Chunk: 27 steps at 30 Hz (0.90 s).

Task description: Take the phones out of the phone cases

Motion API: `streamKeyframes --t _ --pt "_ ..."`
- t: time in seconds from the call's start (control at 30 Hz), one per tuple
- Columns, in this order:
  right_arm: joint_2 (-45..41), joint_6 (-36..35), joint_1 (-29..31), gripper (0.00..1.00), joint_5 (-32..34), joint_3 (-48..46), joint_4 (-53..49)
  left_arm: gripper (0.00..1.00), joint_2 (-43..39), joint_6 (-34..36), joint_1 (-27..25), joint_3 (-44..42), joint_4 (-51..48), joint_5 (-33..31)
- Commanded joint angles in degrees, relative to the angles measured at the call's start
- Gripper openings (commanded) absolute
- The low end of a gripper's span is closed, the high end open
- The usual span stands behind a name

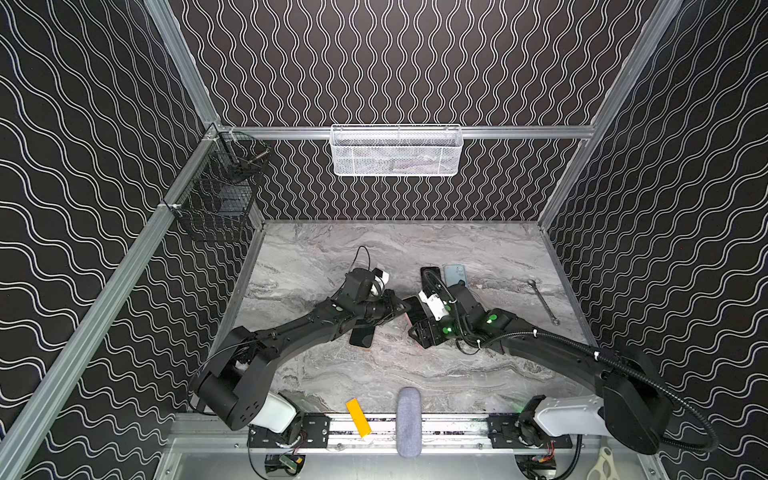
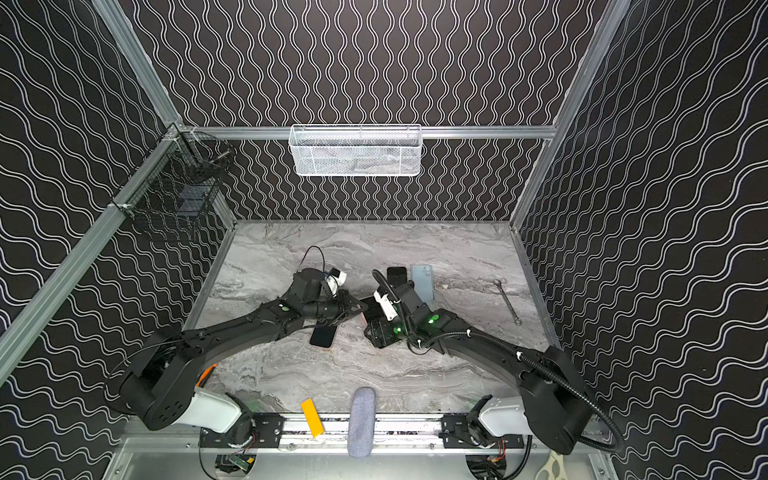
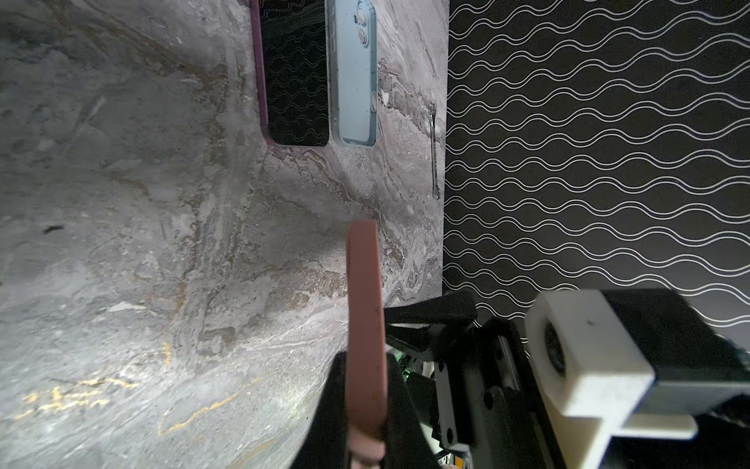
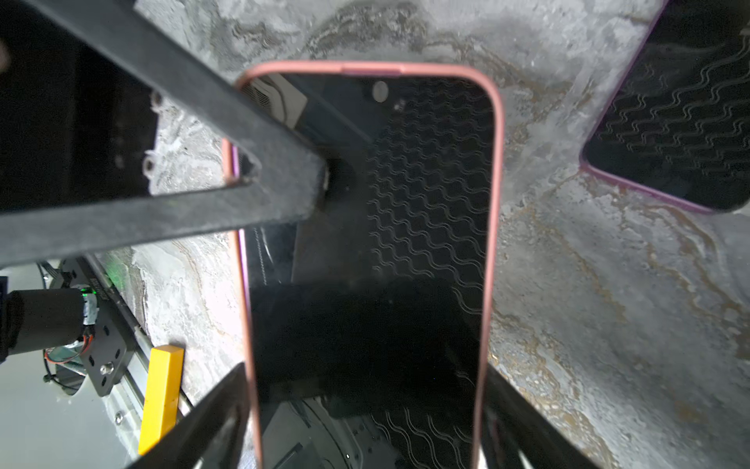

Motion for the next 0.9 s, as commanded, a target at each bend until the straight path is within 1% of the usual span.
streamKeyframes --t 0.0,0.17,0.33,0.47,0.53,0.67,0.77,0.87 --pt "-1.13 -0.21 -0.26 0.87 0.08 -0.47 2.29 0.00 -0.48 0.02 -0.01 0.87 3.90 1.50" --pt "-3.79 0.00 -0.50 0.91 1.67 -1.44 2.83 0.00 -0.72 0.02 -0.05 1.31 4.09 1.67" --pt "-9.91 1.64 -2.20 0.98 3.34 -3.84 5.46 0.00 -1.41 0.37 0.71 2.79 4.08 2.02" --pt "-16.23 4.25 -4.30 0.98 8.78 -7.32 7.74 0.00 -2.56 1.36 1.51 4.57 4.09 1.93" --pt "-18.84 5.18 -5.48 0.98 10.33 -9.16 8.69 0.00 -3.43 2.18 1.82 5.34 4.09 1.59" --pt "-23.99 7.35 -8.40 0.98 9.06 -12.47 11.21 0.00 -5.08 3.51 2.66 6.32 4.09 0.98" --pt "-28.90 7.87 -8.82 0.98 10.35 -15.80 15.13 0.00 -6.31 4.27 3.79 6.54 4.04 0.76" --pt "-31.66 8.05 -10.11 0.98 8.27 -17.34 17.03 0.00 -7.37 4.21 5.69 6.76 4.07 0.82"
